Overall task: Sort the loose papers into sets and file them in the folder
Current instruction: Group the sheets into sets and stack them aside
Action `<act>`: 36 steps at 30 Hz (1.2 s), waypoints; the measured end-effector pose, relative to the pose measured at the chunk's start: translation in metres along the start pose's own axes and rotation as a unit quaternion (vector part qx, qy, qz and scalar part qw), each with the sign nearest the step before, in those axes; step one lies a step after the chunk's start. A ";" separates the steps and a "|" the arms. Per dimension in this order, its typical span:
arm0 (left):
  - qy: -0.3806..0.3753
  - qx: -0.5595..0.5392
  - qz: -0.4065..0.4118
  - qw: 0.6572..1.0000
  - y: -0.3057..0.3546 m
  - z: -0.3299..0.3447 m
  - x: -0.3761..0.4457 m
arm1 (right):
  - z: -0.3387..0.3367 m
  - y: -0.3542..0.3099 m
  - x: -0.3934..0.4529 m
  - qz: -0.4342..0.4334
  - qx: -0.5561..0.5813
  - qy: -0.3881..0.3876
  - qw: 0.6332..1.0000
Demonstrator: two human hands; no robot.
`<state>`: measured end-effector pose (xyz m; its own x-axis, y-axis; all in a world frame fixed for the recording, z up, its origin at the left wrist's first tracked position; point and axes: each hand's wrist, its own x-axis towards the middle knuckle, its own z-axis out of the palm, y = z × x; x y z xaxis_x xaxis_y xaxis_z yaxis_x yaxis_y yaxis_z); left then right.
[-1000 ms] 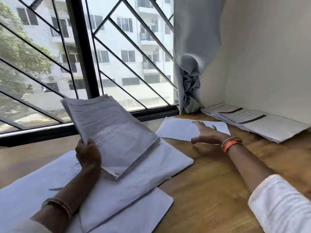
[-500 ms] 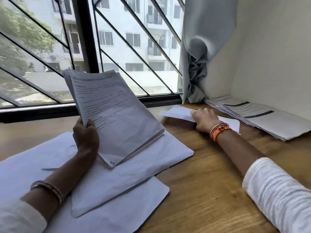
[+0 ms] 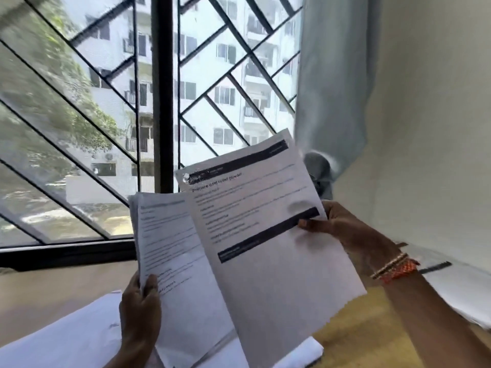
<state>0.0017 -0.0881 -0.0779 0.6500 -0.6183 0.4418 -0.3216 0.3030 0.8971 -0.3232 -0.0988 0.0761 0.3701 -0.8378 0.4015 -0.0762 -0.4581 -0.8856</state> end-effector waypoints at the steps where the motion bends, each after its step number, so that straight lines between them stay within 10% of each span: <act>1: -0.002 0.000 -0.004 1.000 0.001 0.000 0.000 | 0.001 0.002 0.001 0.001 0.002 -0.001 1.000; 19: -0.034 -0.045 -0.013 0.998 0.013 -0.002 -0.010 | 0.000 0.013 0.001 0.032 -0.026 -0.007 0.999; 22: -0.042 -0.057 -0.019 0.997 0.016 -0.004 -0.012 | -0.002 0.022 0.004 0.003 -0.109 0.099 0.989; 26: -0.052 -0.078 -0.027 0.995 0.018 -0.003 -0.011 | -0.008 0.033 0.001 -0.126 -0.488 0.425 0.752; 28: -0.058 -0.083 -0.026 0.994 0.016 -0.003 -0.012 | -0.010 0.041 -0.009 -0.169 -0.518 0.471 0.694; 32: -0.062 -0.080 -0.015 0.995 0.014 -0.005 -0.012 | -0.004 0.074 -0.022 -0.153 -0.629 0.367 0.668; 36: -0.041 -0.069 -0.028 0.996 0.015 -0.005 -0.008 | 0.005 0.110 -0.024 0.161 -0.674 0.065 0.718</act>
<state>-0.0046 -0.0754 -0.0679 0.6034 -0.6927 0.3950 -0.1849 0.3603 0.9143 -0.3358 -0.1275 -0.0326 0.0494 -0.9456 0.3215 -0.9978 -0.0324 0.0579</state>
